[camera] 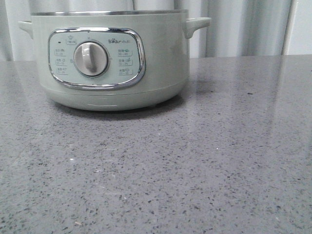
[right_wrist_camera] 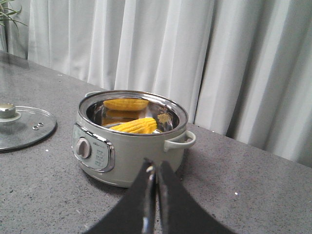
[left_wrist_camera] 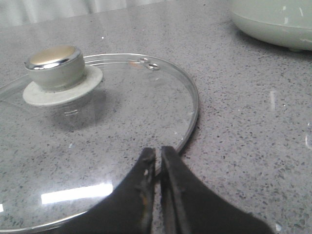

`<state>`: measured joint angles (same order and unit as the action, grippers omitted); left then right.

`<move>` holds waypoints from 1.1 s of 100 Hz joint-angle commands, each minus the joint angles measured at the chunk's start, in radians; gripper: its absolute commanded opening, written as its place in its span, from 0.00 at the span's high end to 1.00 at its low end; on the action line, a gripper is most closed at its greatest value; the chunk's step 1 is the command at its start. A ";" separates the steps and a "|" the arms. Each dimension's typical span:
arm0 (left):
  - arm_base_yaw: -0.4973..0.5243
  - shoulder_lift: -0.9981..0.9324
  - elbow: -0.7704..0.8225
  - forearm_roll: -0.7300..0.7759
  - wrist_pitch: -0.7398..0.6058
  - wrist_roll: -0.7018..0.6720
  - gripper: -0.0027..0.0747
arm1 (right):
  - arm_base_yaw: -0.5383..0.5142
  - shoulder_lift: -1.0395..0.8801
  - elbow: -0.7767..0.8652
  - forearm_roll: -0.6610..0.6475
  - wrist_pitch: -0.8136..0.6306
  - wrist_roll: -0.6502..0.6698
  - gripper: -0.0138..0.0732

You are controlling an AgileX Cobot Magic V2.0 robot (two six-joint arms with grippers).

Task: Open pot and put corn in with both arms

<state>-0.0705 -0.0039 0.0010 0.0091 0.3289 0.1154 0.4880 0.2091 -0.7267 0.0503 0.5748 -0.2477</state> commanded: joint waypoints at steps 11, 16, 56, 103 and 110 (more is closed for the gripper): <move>0.001 -0.034 0.007 -0.001 -0.036 -0.008 0.99 | -0.001 0.014 -0.021 -0.005 -0.076 -0.011 0.90; 0.001 -0.034 0.007 -0.001 -0.036 -0.008 0.99 | -0.001 0.014 -0.021 -0.005 -0.076 -0.011 0.90; 0.001 -0.034 0.007 -0.001 -0.036 -0.008 0.99 | -0.058 0.001 0.015 -0.112 -0.097 -0.011 0.90; 0.001 -0.034 0.007 -0.001 -0.036 -0.008 0.99 | -0.345 -0.042 0.662 -0.009 -0.839 -0.011 0.91; 0.001 -0.034 0.007 -0.001 -0.036 -0.008 0.99 | -0.361 -0.084 0.720 -0.009 -0.823 -0.011 0.90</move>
<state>-0.0705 -0.0039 0.0010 0.0091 0.3289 0.1154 0.1496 0.1591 -0.0440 0.0314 -0.1351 -0.2498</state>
